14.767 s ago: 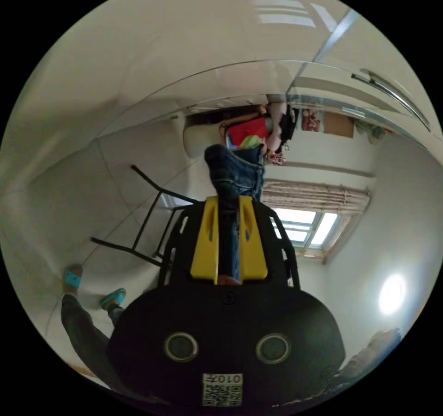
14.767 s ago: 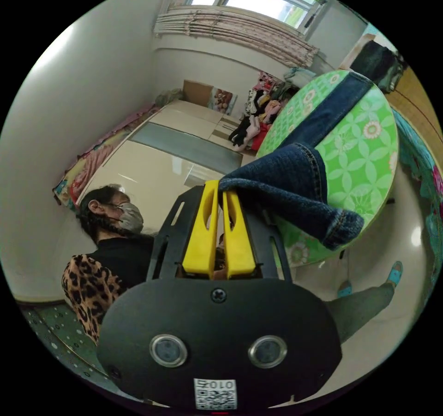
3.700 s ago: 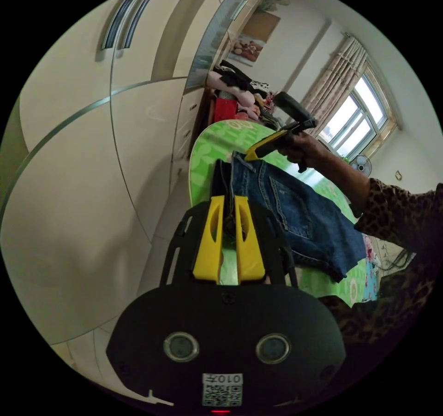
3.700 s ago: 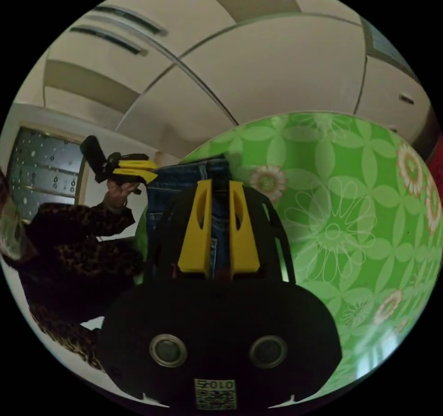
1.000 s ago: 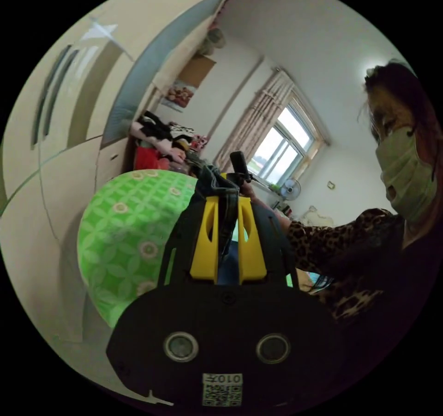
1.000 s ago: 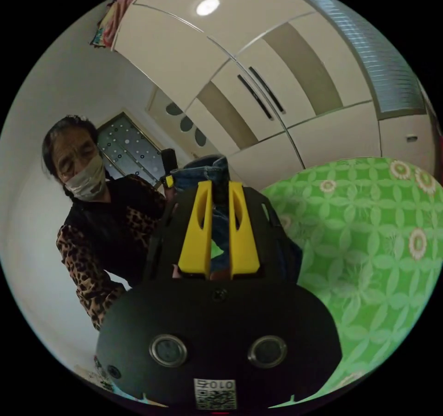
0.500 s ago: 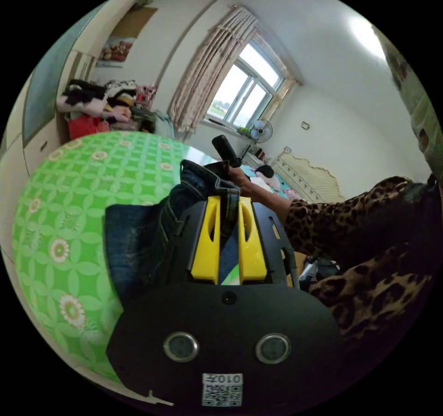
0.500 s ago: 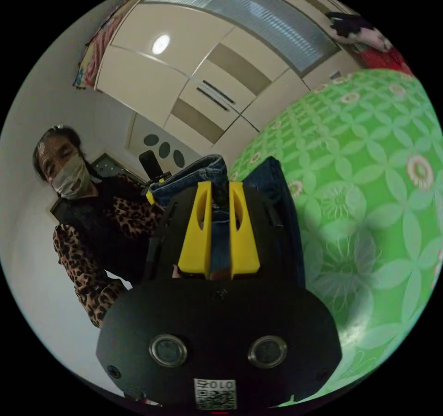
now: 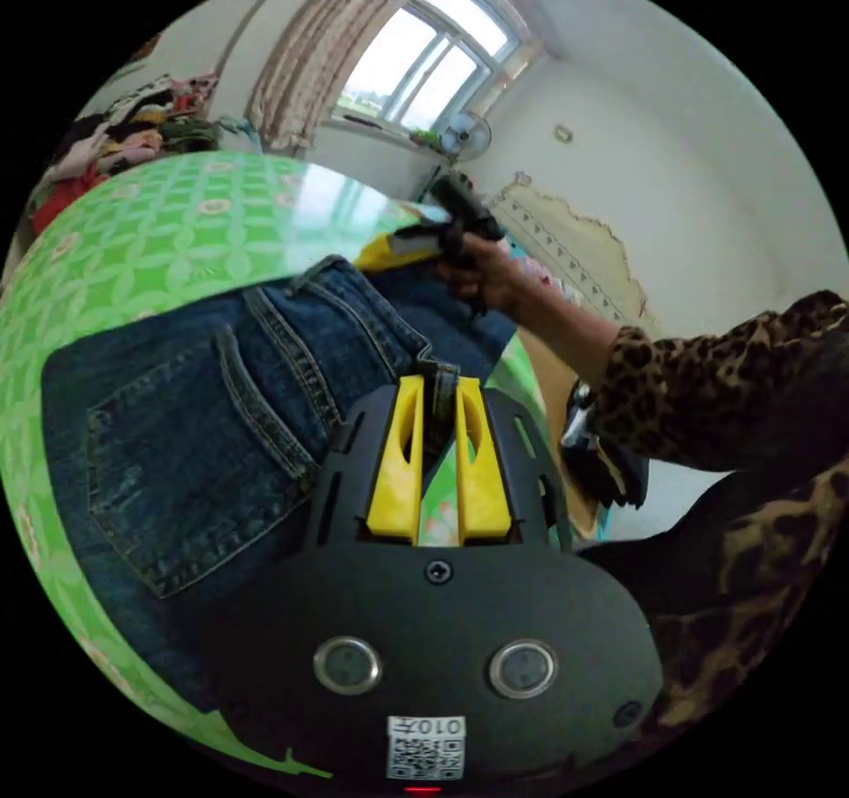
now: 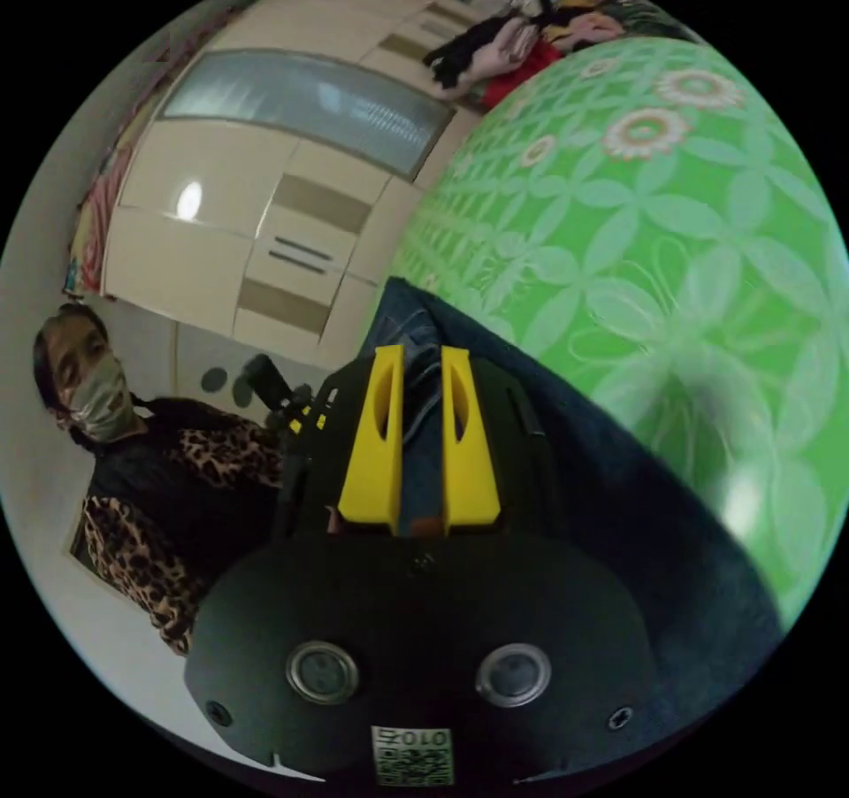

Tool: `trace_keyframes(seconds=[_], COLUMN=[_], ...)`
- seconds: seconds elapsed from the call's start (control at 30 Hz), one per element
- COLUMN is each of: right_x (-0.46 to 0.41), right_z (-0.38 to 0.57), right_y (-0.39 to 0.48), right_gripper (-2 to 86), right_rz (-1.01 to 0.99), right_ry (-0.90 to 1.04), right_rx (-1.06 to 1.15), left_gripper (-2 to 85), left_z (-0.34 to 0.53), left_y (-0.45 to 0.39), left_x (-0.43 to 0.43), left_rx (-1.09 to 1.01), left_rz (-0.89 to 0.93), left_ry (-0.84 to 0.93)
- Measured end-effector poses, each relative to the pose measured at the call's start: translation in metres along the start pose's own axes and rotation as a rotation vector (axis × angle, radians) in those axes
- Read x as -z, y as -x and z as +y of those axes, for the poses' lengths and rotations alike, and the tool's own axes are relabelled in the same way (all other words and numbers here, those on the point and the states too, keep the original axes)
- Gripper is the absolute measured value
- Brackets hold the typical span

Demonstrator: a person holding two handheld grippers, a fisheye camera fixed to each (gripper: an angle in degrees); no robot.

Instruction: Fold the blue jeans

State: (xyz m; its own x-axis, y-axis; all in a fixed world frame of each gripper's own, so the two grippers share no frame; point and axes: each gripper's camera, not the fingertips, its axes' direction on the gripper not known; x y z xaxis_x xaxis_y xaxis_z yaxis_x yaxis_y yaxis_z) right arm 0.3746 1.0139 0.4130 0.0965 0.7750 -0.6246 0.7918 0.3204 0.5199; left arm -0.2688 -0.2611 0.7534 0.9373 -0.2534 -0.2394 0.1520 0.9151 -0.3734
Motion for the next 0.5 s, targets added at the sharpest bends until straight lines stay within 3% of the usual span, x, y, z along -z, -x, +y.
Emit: trace_keyframes(seconds=[0.13,0.4,0.5], right_x=[0.037,0.007,0.001], right_z=[0.069,0.139,0.147], right_y=[0.009,0.061,0.073], right_gripper=[8.1,17.0,17.8], right_rz=[-0.081,-0.155,-0.213], right_ry=[-0.166,-0.157,-0.208], right_rx=[-0.092,-0.185,-0.210], left_gripper=[5.5,5.2,5.2], left_z=[-0.019,-0.061,-0.068], left_y=[-0.011,-0.021,-0.023], left_x=[0.001,0.084,0.063], left_rx=[-0.049,-0.129,-0.121], left_rz=[0.023,0.115,0.128], left_ry=[0.041,0.007,0.087])
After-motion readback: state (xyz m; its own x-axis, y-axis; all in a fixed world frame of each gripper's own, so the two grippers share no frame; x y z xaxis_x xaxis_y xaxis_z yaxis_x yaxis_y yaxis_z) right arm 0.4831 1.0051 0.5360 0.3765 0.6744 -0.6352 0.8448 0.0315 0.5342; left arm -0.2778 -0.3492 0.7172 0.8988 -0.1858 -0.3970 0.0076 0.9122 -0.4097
